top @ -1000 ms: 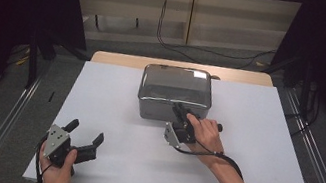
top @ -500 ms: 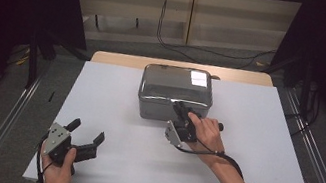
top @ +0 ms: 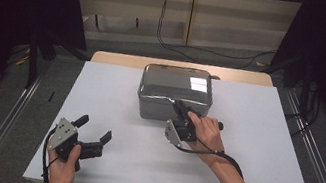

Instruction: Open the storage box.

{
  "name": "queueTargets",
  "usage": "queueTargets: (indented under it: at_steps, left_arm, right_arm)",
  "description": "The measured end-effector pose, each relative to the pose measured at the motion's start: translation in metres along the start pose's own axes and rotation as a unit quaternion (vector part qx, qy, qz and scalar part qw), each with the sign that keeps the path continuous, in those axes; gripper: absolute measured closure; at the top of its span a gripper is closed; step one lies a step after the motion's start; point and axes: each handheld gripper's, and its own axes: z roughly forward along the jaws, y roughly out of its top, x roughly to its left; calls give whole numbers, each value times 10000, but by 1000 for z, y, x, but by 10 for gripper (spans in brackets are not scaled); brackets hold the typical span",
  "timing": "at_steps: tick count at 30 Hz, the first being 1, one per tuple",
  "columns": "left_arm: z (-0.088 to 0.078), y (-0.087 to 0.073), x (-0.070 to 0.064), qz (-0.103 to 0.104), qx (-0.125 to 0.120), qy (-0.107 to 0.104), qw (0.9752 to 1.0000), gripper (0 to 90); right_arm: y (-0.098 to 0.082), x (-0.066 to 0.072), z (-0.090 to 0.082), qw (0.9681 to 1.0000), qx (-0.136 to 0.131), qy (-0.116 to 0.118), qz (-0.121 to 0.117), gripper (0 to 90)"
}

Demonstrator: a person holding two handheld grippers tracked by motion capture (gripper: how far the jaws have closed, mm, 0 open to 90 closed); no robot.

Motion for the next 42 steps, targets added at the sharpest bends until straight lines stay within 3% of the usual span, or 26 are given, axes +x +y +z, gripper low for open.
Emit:
queueTargets:
  at_steps: [10,17,20,21,27,30,31,33,37,42]
  left_arm:
    - [19,3,0,147,180,-80,9997,40]
    - [35,11,4,120,120,-154,9997,46]
    - [42,15,7,13,146,-412,9990,46]
    - [44,17,7,22,111,-391,9992,46]
    - [59,23,7,228,114,-478,9985,39]
    - [67,24,7,169,64,-693,9974,32]
    - [69,24,7,247,51,-753,9968,29]
    - [74,25,6,398,36,-706,9967,29]
    - [83,28,5,395,54,-863,9955,27]
    - [93,33,7,359,-5,-872,9955,25]
  right_arm:
    - [0,-1,0,10000,-11,1,24,790]
    - [0,-3,0,10000,-33,-6,52,790]
    - [0,-3,0,10000,-44,-37,51,791]
    - [0,-3,0,10000,-42,-36,54,791]
    - [0,-5,0,9999,-47,-27,94,790]
    - [1,-6,-1,9999,-46,-36,121,791]
    - [0,-6,-1,9999,-48,-40,120,791]
    - [0,-7,-1,9999,-54,-48,145,791]
    - [0,-8,0,9998,-68,-53,155,791]
    - [1,-10,-1,9998,-64,-52,153,792]
